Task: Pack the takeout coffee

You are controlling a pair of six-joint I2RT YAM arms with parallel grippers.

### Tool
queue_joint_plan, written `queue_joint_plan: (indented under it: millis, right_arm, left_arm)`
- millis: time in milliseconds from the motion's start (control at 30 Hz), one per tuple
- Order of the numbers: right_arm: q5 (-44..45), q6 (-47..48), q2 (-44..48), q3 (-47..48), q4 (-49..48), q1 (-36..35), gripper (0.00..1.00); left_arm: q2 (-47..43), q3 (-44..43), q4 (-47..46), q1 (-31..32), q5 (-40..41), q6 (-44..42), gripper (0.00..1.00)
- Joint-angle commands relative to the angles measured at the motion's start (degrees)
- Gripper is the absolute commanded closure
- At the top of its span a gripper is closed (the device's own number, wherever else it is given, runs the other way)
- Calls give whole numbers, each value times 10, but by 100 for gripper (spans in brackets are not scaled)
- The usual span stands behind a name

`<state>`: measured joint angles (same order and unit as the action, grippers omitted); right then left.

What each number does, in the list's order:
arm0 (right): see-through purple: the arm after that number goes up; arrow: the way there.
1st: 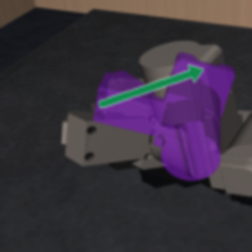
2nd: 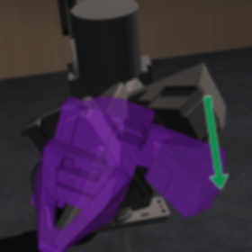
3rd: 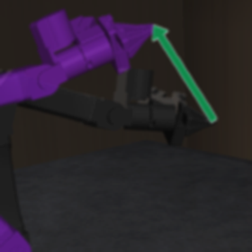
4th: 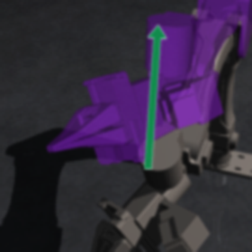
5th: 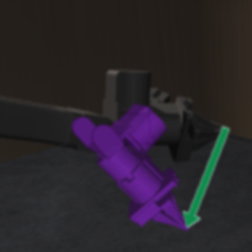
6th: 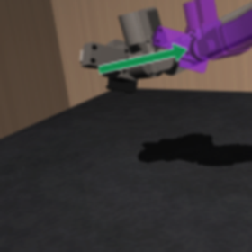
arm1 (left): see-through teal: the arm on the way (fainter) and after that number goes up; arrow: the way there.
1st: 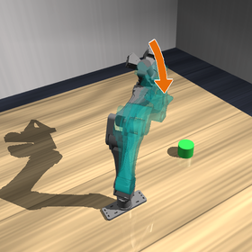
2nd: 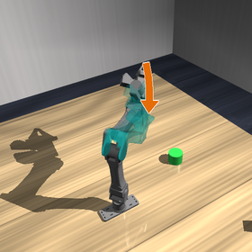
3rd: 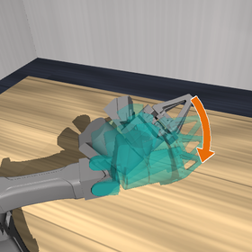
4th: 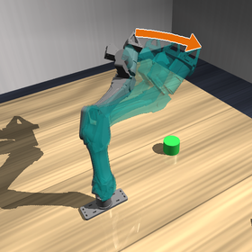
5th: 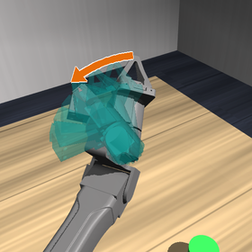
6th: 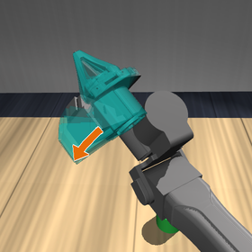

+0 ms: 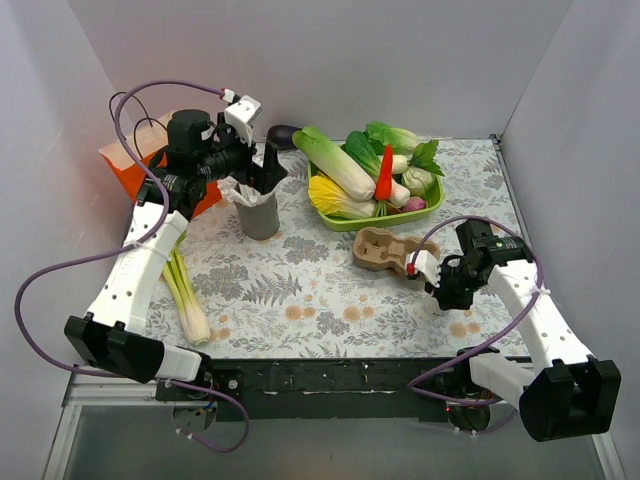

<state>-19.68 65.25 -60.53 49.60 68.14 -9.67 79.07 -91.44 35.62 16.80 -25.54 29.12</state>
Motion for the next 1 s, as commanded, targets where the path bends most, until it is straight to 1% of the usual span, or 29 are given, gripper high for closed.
queue_joint_plan:
  millis: [0,100,133,200,233,300,333,367,433,467,500,533,567,600,633,667,700,733,767,833,900,967]
  right_arm:
    - [-1,-6,1,21,19,-12,98]
    - [-13,-7,10,47,53,-26,99]
    - [-14,-22,15,73,71,-32,99]
    - [-4,-44,28,106,71,-58,99]
    - [-4,-54,30,139,72,-70,99]
    - [-7,-72,24,175,72,-112,99]
    - [-11,-81,15,191,71,-131,99]
    - [-21,-101,3,224,70,-166,99]
    - [-32,-122,-46,256,69,-205,99]
    - [-44,-130,-64,283,61,-241,99]
    - [-46,-143,-92,295,49,-258,99]
    - [-43,-145,-102,304,29,-275,99]
    - [-31,-144,-111,310,-5,-308,99]
    - [-24,-119,-131,327,-21,-323,99]
    - [-18,-107,-144,335,-35,-336,99]
    - [-16,-93,-157,348,-45,-355,99]
    - [-18,-75,-188,371,-62,-363,99]
    - [-18,-54,-203,381,-69,-372,99]
    - [-19,-40,-218,388,-72,-388,99]
    - [-16,-3,-258,399,-77,-419,99]
    - [-24,10,-281,397,-86,-431,99]
    - [-44,17,-299,393,-112,-433,99]
  left_arm:
    - [-21,-1,4,9,13,-16,2]
    - [-19,0,3,10,14,-19,2]
    - [-20,1,4,10,15,-19,2]
    - [-19,0,3,10,17,-19,2]
    - [-19,0,3,10,19,-19,2]
    - [-18,-1,3,10,21,-20,2]
    - [-19,-1,4,11,21,-35,2]
    - [-19,1,6,12,23,-41,2]
    - [-20,-1,7,13,36,-43,2]
    - [-20,-6,6,14,57,-44,2]
    - [-21,-7,6,13,66,-45,2]
    - [-22,-8,3,15,85,-46,2]
    - [-21,-8,-10,16,108,-46,2]
    - [-19,-2,-28,17,238,-40,2]
    - [-20,5,-54,17,316,-25,2]
    - [-22,10,-104,15,371,-31,2]
    - [-23,17,-120,12,432,-55,2]
    - [-21,10,-127,13,442,-70,2]
    - [-14,-1,-108,13,446,-72,2]
    - [-13,-32,-66,13,438,-44,2]
    - [-22,-30,-52,13,424,-32,2]
    - [-27,-16,-50,12,442,-39,2]
